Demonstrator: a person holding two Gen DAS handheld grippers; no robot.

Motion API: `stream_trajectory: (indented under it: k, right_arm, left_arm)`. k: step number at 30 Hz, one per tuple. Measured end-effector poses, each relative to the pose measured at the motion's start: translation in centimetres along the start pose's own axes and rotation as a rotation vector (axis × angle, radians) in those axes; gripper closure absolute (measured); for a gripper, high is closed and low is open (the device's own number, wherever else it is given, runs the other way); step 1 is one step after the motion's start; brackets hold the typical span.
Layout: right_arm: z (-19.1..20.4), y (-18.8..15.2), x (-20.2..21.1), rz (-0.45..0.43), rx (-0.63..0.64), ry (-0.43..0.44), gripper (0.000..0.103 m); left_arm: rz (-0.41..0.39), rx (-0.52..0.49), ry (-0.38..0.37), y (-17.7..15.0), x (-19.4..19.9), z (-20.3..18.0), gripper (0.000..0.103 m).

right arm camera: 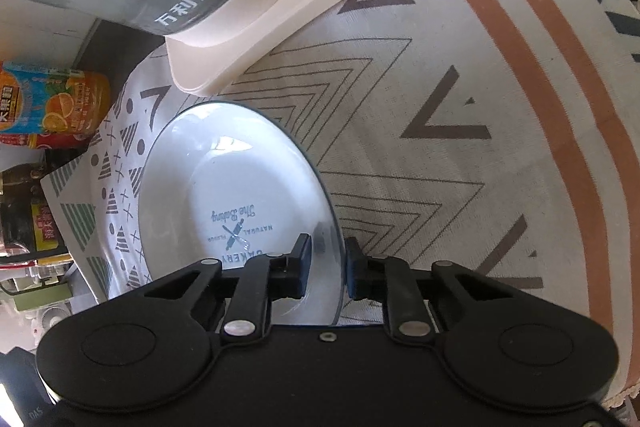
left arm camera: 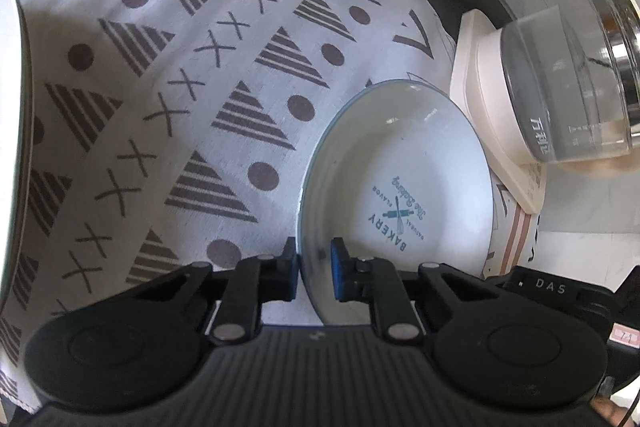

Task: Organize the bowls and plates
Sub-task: 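Close both grippers on the rim of the 'BAKERY' plate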

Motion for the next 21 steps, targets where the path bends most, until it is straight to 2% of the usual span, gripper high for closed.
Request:
stream_trajectory:
  k: [6, 12, 21]
  right_arm:
    - [-0.3, 0.3, 0.1, -0.011, 0.002, 0.038, 0.09]
    - [0.2, 0.5, 2.0, -0.1, 0.06, 0.105, 0.099]
    - [1.5, 0.2, 3.7, -0.188, 0.127, 0.128, 0.098]
  left_arm:
    - [-0.015, 0.001, 0.004, -0.1, 0.2, 0.0, 0.092]
    - [-0.052, -0.02, -0.052, 0.0, 1.2, -0.8, 0.094]
    - [-0.106, -0.056, -0.073, 0.2, 3.2, -1.4, 0.095]
Point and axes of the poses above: each gripper's, at about its wrist camera, not at the fingertips, and x roughly against the way its jaws point, z to its left, y to its top, the point moved 9 cm from there along -x, roughly the way its jaws point, and after that the axes turned 5 degrees about x, right-handed, at the moved point
